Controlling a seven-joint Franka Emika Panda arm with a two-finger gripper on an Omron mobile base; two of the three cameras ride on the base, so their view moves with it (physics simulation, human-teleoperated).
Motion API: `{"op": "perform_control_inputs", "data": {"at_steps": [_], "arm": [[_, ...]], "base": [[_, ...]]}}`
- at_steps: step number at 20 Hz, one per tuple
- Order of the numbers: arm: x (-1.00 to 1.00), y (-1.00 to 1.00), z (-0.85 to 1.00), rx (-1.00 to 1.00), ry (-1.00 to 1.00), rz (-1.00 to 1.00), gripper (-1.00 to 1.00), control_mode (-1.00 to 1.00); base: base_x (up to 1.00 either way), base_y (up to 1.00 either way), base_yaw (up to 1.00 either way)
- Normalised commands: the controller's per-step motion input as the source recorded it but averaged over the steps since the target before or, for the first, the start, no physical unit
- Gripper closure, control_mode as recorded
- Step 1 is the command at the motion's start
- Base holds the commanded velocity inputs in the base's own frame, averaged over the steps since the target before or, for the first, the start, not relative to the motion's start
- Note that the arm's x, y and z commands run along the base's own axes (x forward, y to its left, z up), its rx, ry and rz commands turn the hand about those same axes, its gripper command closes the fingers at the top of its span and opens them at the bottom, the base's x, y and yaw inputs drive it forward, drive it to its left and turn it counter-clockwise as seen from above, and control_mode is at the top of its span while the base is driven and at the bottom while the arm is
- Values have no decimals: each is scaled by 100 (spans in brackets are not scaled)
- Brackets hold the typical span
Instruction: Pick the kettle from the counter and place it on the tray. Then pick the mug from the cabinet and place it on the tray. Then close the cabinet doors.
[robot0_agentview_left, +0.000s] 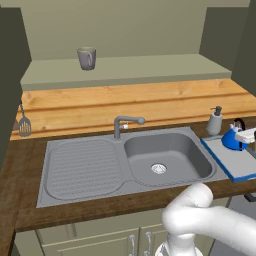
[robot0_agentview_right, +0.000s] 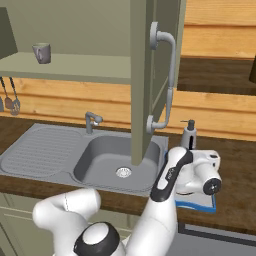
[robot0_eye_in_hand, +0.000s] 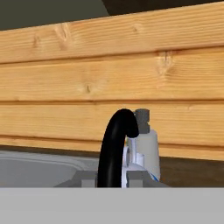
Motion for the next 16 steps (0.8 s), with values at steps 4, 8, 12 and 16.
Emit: {"op": "perform_control_inputs", "data": {"at_steps": [4, 8, 12, 16], "arm": [[23, 0, -18, 0, 10, 6, 100, -100], [19, 0, -24, 0, 10, 5, 100, -100], [20, 0, -29, 0, 3, 5, 100, -100], [24, 0, -28, 0, 0, 5, 100, -100]], "base": [[0, 0, 0], [0, 0, 0], [0, 0, 0], [0, 0, 0]]}}
